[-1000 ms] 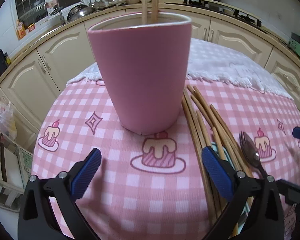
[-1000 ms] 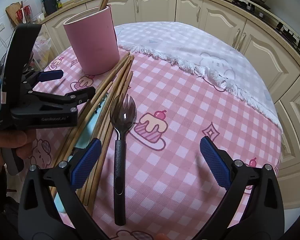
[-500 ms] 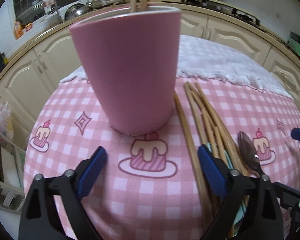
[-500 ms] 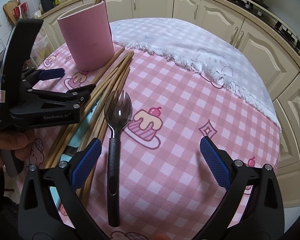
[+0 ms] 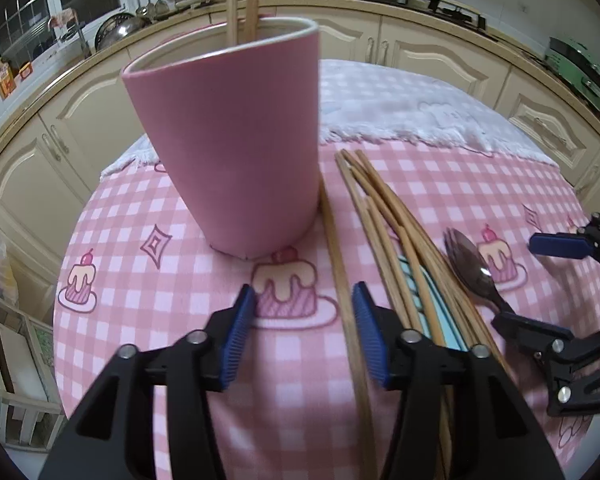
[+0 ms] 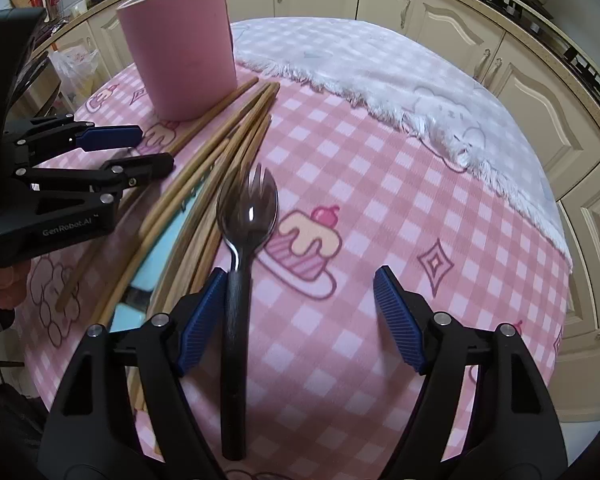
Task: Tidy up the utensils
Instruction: 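Grasp a chopstick with the left tool while the right tool grasps the black spoon, then lift both held utensils and drop them into the pink cup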
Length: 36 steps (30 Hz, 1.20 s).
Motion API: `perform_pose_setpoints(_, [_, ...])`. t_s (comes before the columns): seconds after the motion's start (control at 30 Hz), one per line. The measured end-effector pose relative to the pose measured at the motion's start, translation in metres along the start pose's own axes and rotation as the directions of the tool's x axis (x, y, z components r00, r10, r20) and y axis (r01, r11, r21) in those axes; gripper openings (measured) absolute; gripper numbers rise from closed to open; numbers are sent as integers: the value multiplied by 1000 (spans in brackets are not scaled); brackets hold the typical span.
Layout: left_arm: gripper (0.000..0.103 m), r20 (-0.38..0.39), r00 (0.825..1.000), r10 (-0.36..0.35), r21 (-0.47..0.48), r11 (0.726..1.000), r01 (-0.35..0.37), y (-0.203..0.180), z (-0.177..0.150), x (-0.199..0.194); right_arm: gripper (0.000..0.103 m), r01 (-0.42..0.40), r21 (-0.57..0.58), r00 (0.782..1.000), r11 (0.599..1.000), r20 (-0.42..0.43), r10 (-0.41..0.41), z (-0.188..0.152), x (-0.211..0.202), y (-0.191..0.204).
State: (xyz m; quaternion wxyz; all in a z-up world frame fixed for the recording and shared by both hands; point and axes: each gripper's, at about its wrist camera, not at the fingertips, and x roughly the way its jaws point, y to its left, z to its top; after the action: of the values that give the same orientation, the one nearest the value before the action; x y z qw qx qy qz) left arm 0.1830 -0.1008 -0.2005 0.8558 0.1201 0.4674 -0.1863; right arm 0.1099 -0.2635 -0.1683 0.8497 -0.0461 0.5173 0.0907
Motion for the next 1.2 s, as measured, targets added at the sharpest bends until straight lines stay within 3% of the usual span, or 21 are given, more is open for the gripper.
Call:
perform_pose_setpoints(0.1, [54,-4,1000,0,16,1000,0,1,7,5,74,-23,12,1000,1000,-20,23,13,8,1])
perform_pose_setpoints(0.17, [49,-14,1000,-9,22,1000,9,-1,15,8,68,-30,14,999,999,-25,30,20,12,3])
perform_pose_setpoints(0.2, [42,-16,999,-28,28,999,28,-2,16,7,61,-33,13,999,999,-24,34,23,13,4])
perform_pose_setpoints(0.27, [23,-19,999,-37,42,998,37,-3,17,7,33,-32,10,999,999,-14,32,29,13,4])
perform_pose_setpoints(0.3, [6,-26,999,-42,47,998,43,-4,17,5,30,-40,12,999,999,-17,40,30,14,3])
perform_pose_setpoints(0.57, [6,-11,998,-61,34,998,61,1,-3,-9,30,-101,67,994,993,50,98,16,1,-12])
perform_pose_setpoints(0.83, [6,95,988,-120,0,993,121,13,-27,-51,30,-148,123,971,981,206,120,6,-37,-24])
perform_pose_setpoints(0.97, [6,190,971,-143,-4,989,147,19,-37,-79,30,-169,144,954,975,274,125,6,-51,-29])
perform_pose_setpoints(1.2, [6,369,919,-141,-35,986,166,26,-32,-116,30,-195,153,919,969,374,126,10,-70,-31])
